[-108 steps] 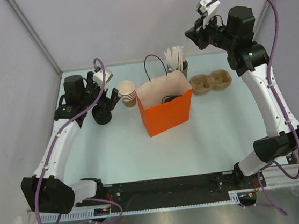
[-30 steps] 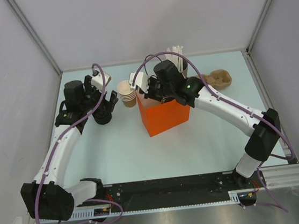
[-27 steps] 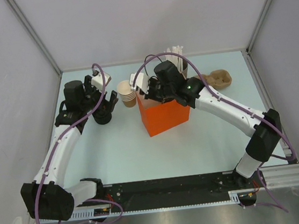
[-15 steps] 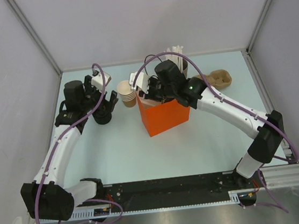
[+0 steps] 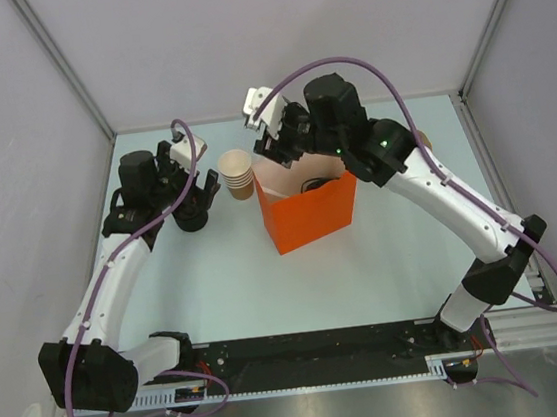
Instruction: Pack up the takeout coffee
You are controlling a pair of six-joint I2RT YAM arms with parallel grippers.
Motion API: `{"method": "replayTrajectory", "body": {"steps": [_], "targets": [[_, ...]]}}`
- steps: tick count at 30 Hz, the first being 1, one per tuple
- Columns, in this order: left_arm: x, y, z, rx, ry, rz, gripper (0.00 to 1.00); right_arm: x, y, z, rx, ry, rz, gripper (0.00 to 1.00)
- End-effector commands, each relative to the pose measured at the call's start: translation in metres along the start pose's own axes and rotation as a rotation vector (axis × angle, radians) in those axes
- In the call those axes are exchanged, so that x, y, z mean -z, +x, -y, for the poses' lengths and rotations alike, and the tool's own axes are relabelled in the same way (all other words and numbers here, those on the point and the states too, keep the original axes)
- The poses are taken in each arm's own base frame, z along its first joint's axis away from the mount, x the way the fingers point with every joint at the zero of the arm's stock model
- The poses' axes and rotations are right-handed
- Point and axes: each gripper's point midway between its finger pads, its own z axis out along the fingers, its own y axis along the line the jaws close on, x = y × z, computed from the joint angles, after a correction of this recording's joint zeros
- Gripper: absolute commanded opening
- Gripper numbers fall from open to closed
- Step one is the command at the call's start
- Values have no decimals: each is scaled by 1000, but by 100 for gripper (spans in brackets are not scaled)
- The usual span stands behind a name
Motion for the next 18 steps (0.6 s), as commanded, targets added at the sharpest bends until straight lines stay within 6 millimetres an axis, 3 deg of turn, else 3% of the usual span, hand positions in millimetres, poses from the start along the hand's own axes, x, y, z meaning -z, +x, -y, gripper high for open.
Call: {"method": "replayTrajectory", "body": {"steps": [1, 7, 10, 16, 18], "targets": [[9, -13, 0, -2, -9, 56, 100, 42, -39, 25, -29, 98, 65, 69], [9, -14, 1, 1, -3, 58, 100, 62, -45, 59, -62, 215, 83, 86], [10, -14, 1, 1, -4, 61, 99, 72, -44, 74, -83, 252, 97, 88], [11, -14, 1, -1, -5, 62, 99, 100, -26, 103, -79, 303, 83, 90], [10, -14, 1, 0, -4, 61, 100, 110, -10, 117, -73, 346, 47, 92]]}}
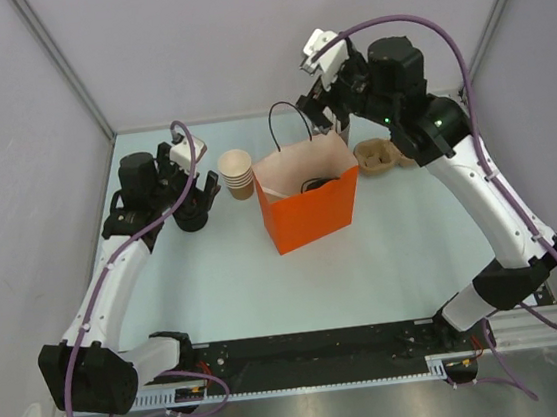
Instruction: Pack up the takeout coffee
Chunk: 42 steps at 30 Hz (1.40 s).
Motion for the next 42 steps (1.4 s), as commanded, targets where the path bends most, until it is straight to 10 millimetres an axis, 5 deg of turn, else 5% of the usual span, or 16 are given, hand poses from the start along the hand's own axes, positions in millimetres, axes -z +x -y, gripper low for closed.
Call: {"method": "replayTrajectory", "body": {"steps": [1, 8, 14, 20, 28, 42], "targets": [[8, -16, -1, -5, -7, 61, 99, 43, -11, 39, 15, 95, 50, 97], [6, -15, -1, 1, -2, 60, 99, 56, 44, 68, -70, 163, 0, 100], [6, -16, 0, 6, 6, 62, 100, 42, 75, 71, -231, 180, -42, 94], [7, -15, 1, 1, 6, 66, 99, 18, 86, 60, -273, 195, -83, 84], [9, -15, 3, -1, 6, 75, 100, -8, 139, 52, -314, 237, -249, 79], [9, -17, 5, 5, 15, 86, 100, -16, 193, 15, -369, 146, -420, 50]]}}
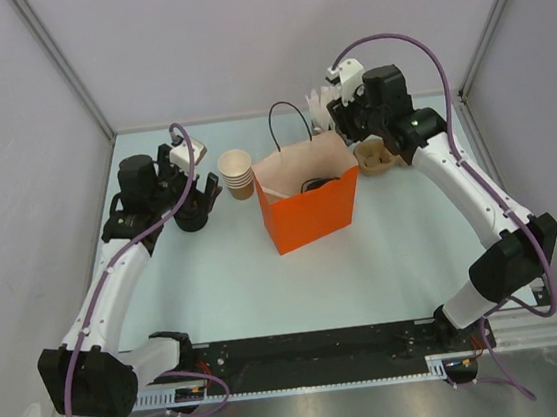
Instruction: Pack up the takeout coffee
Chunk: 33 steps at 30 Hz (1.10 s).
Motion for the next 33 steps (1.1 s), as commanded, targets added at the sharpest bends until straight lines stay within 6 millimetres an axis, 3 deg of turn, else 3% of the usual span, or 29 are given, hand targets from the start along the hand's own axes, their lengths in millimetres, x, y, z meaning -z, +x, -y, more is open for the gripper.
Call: {"method": "replayTrajectory", "body": {"steps": [1, 10, 23, 30, 33], "targets": [[6, -14, 0, -2, -1, 63, 99, -6, 11, -6, -14, -17, -43, 49], [6, -14, -1, -3, -3, 63, 99, -8, 21, -13, -11, -37, -69, 43], [3, -12, -1, 2, -1, 56, 99, -9, 33, -33, -7, -80, -126, 1], [4, -13, 0, 3, 0, 58, 99, 2, 27, -41, 5, -64, -130, 0], [3, -12, 0, 6, 2, 57, 99, 4, 28, -34, -4, -19, -149, 0]]}}
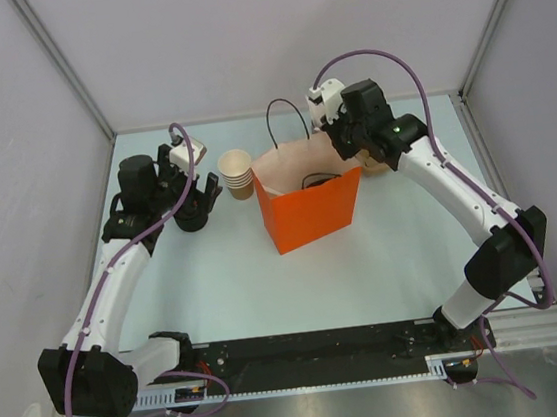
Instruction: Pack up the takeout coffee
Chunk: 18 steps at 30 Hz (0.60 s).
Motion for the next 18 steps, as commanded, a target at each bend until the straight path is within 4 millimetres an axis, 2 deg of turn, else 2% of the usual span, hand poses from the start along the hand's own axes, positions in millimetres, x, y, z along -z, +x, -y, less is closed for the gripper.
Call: {"method": "replayTrajectory", "body": {"steps": [1, 9, 18], "targets": [[4, -13, -1, -3, 1, 56, 100, 16, -4, 6, -28, 57, -21, 0], [3, -14, 0, 0, 8, 59, 99, 27, -5, 13, -56, 132, -41, 0], [1, -14, 1, 5, 17, 57, 99, 36, 3, 16, -54, 170, -88, 0]]}}
